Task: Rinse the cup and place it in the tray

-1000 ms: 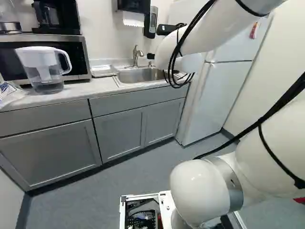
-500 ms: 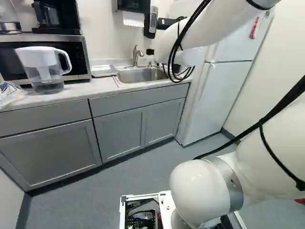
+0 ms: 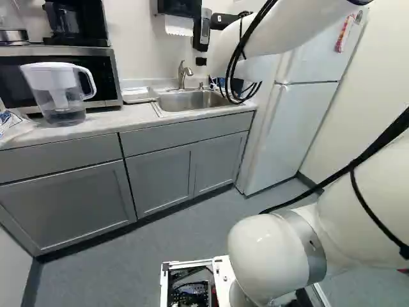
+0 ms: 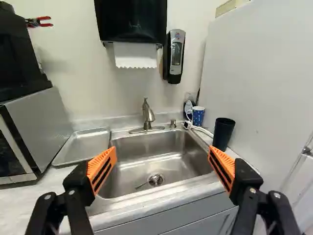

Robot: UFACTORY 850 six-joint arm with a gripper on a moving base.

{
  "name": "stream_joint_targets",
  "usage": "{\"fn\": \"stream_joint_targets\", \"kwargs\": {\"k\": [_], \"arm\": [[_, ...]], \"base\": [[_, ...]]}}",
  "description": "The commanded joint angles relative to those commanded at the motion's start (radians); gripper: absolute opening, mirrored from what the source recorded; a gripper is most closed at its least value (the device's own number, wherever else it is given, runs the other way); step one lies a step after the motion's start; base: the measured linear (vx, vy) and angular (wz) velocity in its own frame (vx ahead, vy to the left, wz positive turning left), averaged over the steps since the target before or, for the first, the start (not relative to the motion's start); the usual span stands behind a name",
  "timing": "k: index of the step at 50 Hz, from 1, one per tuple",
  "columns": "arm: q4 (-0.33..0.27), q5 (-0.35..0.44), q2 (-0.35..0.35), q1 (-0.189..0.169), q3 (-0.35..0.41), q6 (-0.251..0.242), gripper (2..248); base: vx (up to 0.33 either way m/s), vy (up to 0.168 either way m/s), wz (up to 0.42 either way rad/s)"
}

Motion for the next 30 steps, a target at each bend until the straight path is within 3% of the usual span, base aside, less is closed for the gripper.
{"fn": "stream_joint_targets", "kwargs": {"k": [30], "arm": [[0.000,0.000,0.000,0.000,0.000,0.000,247]], "base": [[0.026,-0.002,0.001]]}}
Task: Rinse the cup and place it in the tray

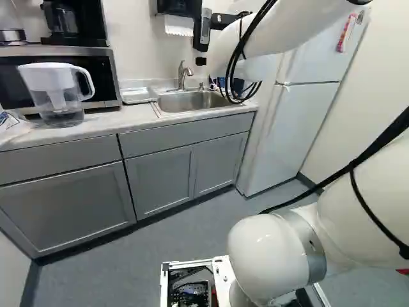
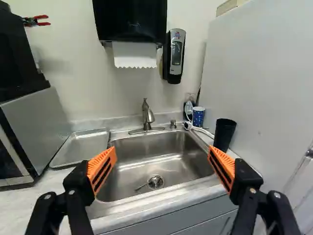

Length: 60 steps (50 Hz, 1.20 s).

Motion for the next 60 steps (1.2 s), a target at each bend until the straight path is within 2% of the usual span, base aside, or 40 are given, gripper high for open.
{"fn": "stream_joint_targets", "kwargs": {"k": [47,60], "arm": [[0.000,0.000,0.000,0.000,0.000,0.000,247],[0.000,0.000,0.000,0.000,0.000,0.000,247]], "base": [[0.107,0.000,-0.006],[0.105,0.027,0.135]]}}
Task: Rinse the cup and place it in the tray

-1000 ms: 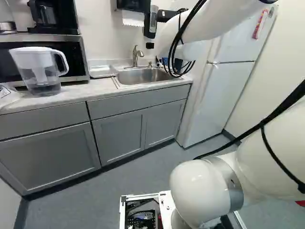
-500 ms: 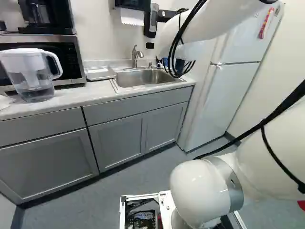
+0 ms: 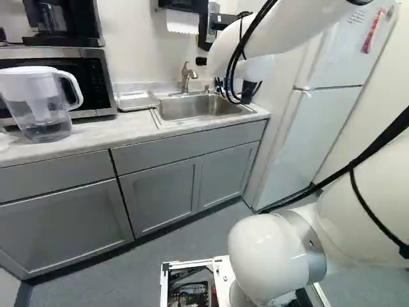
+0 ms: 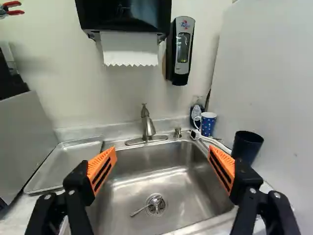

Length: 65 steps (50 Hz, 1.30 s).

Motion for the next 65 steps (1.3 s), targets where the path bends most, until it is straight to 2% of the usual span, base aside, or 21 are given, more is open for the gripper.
{"fn": "stream_joint_targets", "kwargs": {"k": [33,65], "arm": [[0.000,0.000,0.000,0.000,0.000,0.000,247],[0.000,0.000,0.000,0.000,0.000,0.000,247]], "base": [[0.082,0.023,0.120],[0.072,-0.022,0.005]]}}
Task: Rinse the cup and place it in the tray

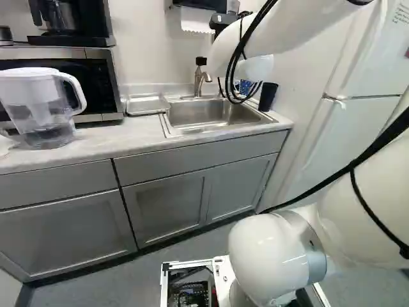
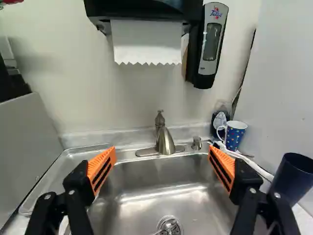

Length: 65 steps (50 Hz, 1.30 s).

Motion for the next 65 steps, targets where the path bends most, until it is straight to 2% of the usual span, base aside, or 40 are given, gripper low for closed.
{"fn": "stream_joint_targets", "kwargs": {"k": [65], "arm": [[0.000,0.000,0.000,0.000,0.000,0.000,247]], "base": [[0.080,-0.025,-0.009]]}}
